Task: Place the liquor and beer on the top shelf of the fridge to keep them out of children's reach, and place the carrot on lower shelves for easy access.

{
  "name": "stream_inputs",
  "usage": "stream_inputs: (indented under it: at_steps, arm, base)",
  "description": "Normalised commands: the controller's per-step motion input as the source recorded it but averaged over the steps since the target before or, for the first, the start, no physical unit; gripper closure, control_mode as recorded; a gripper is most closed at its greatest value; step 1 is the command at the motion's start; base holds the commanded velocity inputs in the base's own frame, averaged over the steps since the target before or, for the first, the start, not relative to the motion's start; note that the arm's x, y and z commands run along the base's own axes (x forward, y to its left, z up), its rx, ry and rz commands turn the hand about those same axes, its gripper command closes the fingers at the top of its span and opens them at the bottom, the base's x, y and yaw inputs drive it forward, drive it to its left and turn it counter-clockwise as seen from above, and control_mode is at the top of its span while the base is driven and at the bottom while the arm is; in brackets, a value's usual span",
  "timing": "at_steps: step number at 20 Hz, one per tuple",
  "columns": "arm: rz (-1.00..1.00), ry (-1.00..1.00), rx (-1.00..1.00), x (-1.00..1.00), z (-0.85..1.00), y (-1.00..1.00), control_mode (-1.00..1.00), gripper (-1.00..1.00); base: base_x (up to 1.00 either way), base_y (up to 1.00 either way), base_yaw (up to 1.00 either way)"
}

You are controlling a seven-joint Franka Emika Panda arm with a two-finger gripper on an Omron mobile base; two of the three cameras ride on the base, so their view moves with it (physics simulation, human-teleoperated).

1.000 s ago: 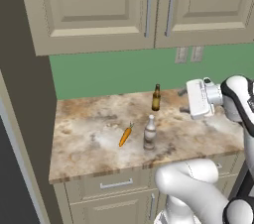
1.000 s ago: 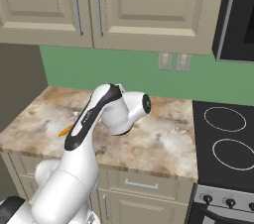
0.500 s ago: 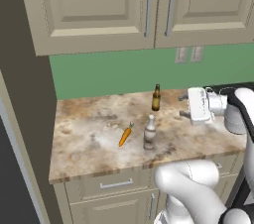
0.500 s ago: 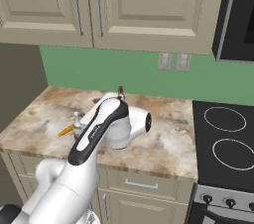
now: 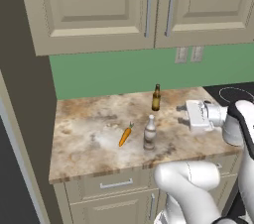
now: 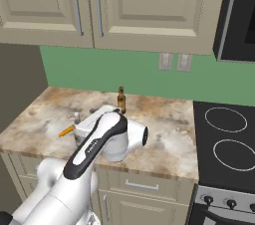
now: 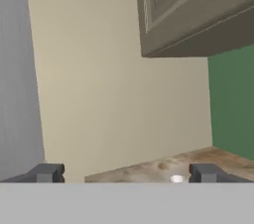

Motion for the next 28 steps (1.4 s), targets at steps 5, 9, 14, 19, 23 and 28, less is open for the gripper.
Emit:
stream_inputs:
  at_steps: [5, 9, 14, 19, 23, 28]
  arm:
    - [0.05, 0.21, 0.01, 0.00, -0.33, 0.28, -1.00, -1.00]
    - [0.10, 0.16, 0.00, 0.00, -0.35, 0.18, -1.00, -1.00]
    - [0.12, 0.10, 0.00, 0.00, -0.28, 0.00, -1.00, -1.00]
    - [0.07, 0.05, 0.00, 0.12, -0.19, 0.00, -1.00, -1.00]
    - [0.03, 0.00, 0.00, 0.22, -0.08, 0.00, -1.00, -1.00]
    - [0.00, 0.00, 0.00, 0.21, 0.00, 0.00, -1.00, -1.00]
  base:
    - [0.00, 0.00, 0.00]
    - [0.00, 0.00, 0.00]
    - [0.00, 0.00, 0.00]
    - [0.00, 0.00, 0.00]
    - [0.00, 0.00, 0.00]
    - [0.00, 0.00, 0.00]
